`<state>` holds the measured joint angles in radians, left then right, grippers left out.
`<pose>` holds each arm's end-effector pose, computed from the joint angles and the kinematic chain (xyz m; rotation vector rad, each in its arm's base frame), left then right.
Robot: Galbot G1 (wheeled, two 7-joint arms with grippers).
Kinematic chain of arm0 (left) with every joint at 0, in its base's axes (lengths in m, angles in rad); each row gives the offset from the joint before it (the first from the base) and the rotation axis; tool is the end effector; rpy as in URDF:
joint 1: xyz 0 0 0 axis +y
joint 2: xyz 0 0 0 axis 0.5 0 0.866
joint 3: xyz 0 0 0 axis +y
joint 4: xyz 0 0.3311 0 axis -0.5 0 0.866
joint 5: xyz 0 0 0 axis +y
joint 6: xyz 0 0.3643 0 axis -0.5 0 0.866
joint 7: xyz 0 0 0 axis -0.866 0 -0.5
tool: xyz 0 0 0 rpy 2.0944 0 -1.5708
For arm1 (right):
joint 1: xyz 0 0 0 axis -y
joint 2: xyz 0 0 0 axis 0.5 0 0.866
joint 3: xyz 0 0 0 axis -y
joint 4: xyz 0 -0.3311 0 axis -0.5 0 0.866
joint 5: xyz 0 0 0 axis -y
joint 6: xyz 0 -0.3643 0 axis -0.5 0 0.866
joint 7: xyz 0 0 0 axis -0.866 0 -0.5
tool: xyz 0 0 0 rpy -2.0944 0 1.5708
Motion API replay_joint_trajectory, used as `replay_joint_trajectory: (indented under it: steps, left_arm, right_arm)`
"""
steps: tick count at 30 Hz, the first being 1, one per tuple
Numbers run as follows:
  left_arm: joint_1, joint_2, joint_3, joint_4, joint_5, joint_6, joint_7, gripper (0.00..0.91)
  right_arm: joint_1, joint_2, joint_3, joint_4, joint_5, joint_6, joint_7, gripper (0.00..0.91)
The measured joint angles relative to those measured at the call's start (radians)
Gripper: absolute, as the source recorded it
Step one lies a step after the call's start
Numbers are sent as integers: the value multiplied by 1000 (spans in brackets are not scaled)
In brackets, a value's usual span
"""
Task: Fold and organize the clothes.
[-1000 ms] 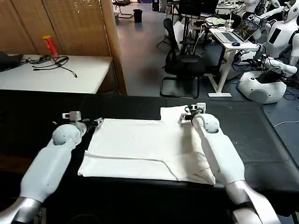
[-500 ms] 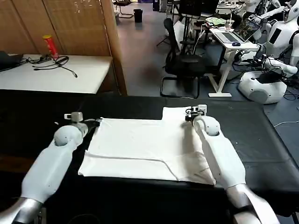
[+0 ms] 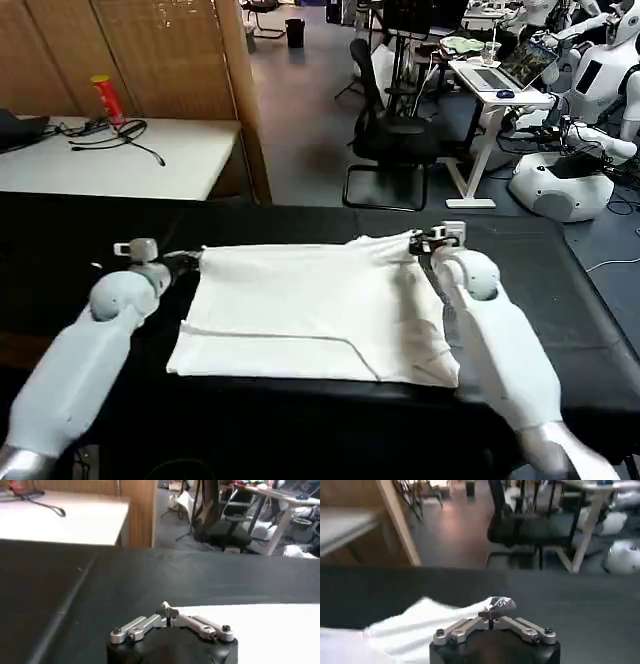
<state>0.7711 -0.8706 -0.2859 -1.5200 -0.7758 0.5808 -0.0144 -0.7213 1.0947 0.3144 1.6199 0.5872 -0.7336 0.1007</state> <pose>0.4281 0.1598 -0.2139 -0.1955 -2.6335 0.0006 0.4374 -0.0764 -0.1826 0.1890 -2.6669 0.0372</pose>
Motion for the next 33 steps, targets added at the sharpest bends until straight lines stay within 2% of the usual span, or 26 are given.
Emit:
replay_joint_trajectory:
  steps: [9,18,24,33]
  left_arm:
    - [200,100,-99,-216,-7,9,-15,49]
    - [429,140,-206,-389,52,-4,-14,49]
    - [536,141,-242,-444,95,-5,-11,49]
    - [621,127,-276,-454,125,-26,-9,49]
  right_arm:
    - [-190,-116,41,212,-3,-3,2,0]
    - [-355,-170,49,322,-5,-3,9,0]
    - [-418,-179,46,352,-7,-3,10,0]
    - [-467,-183,53,379,-8,-3,10,0]
